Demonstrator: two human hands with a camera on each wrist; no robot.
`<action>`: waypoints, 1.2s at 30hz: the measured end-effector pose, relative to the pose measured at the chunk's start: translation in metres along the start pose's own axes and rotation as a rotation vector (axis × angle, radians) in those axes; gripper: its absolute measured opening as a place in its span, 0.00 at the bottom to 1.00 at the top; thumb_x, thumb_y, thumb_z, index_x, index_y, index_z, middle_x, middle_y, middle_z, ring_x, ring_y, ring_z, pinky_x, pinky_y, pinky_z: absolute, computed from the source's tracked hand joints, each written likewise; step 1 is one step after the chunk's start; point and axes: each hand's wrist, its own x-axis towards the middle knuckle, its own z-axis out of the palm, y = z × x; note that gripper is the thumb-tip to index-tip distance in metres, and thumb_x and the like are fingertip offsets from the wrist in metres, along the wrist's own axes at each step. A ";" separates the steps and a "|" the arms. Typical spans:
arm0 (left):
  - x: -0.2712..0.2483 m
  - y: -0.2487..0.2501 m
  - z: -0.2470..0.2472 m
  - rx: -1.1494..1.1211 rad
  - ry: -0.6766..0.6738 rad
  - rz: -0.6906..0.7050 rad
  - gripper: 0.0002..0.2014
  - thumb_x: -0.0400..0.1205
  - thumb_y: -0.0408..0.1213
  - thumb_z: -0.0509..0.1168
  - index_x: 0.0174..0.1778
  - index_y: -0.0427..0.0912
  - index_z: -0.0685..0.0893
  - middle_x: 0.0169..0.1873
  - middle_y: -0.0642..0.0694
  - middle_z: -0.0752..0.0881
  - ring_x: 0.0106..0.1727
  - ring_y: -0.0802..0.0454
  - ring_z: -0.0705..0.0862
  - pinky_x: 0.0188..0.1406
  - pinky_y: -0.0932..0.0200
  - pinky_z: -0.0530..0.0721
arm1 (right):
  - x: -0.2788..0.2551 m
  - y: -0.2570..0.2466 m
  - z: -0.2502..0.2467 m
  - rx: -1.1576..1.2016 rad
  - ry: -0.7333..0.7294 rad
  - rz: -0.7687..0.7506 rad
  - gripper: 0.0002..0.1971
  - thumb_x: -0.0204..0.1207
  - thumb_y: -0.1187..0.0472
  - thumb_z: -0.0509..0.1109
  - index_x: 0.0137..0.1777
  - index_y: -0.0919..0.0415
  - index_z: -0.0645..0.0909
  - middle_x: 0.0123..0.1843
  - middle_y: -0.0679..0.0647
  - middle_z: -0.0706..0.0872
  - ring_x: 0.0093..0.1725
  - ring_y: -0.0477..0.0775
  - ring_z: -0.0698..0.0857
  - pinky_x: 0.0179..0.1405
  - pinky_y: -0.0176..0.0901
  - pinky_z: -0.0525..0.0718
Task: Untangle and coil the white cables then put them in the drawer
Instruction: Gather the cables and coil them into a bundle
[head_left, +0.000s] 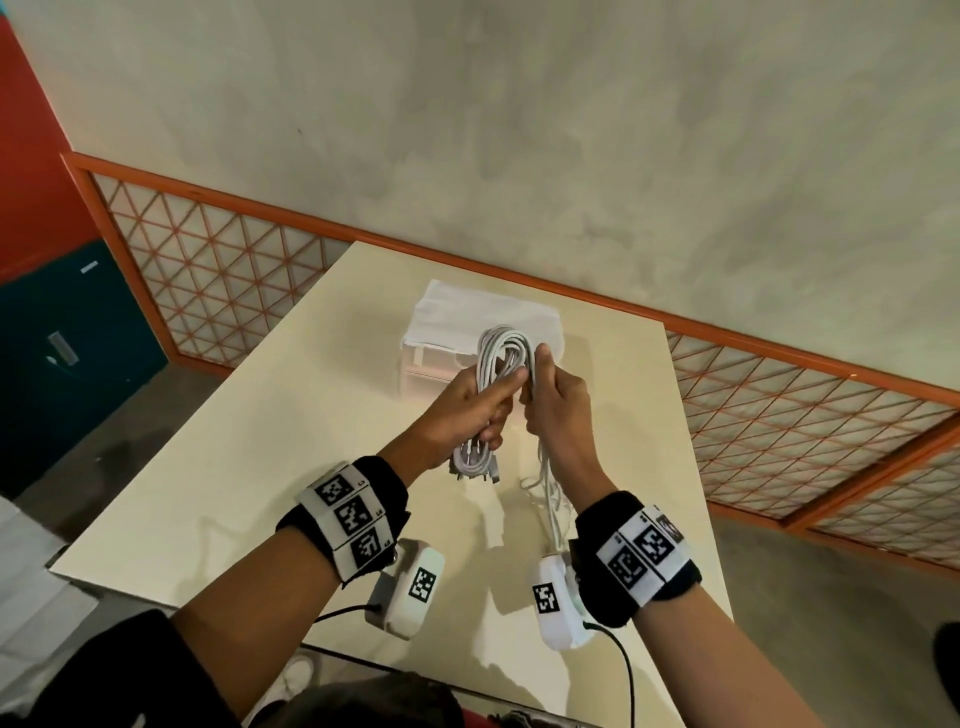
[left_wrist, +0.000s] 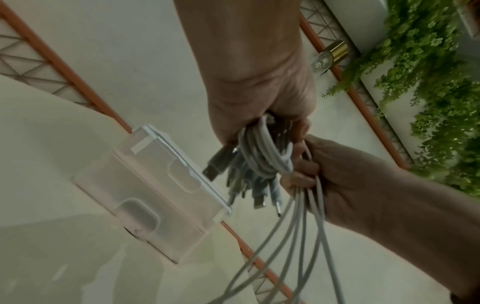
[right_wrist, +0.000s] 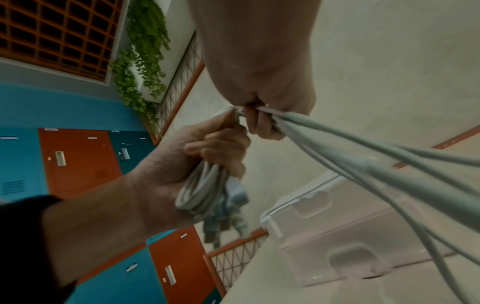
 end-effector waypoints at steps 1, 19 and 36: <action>0.001 0.000 0.002 -0.012 0.028 0.013 0.21 0.86 0.43 0.58 0.26 0.44 0.73 0.16 0.51 0.68 0.14 0.57 0.65 0.18 0.64 0.72 | 0.000 -0.002 0.002 0.017 -0.003 0.026 0.28 0.86 0.46 0.54 0.25 0.58 0.70 0.20 0.50 0.71 0.18 0.46 0.68 0.24 0.41 0.66; 0.007 -0.015 -0.003 -0.013 0.053 0.013 0.14 0.85 0.44 0.59 0.37 0.42 0.80 0.21 0.50 0.78 0.20 0.49 0.76 0.18 0.63 0.77 | 0.001 -0.022 0.000 0.157 -0.245 0.355 0.22 0.86 0.47 0.55 0.41 0.60 0.84 0.28 0.54 0.81 0.25 0.50 0.80 0.27 0.44 0.83; 0.028 -0.008 -0.028 0.053 0.328 0.155 0.18 0.83 0.46 0.63 0.34 0.40 0.88 0.15 0.53 0.78 0.18 0.52 0.76 0.21 0.62 0.76 | -0.002 -0.009 -0.008 -0.101 -0.515 0.111 0.24 0.82 0.39 0.55 0.66 0.57 0.74 0.36 0.58 0.84 0.26 0.46 0.78 0.29 0.40 0.76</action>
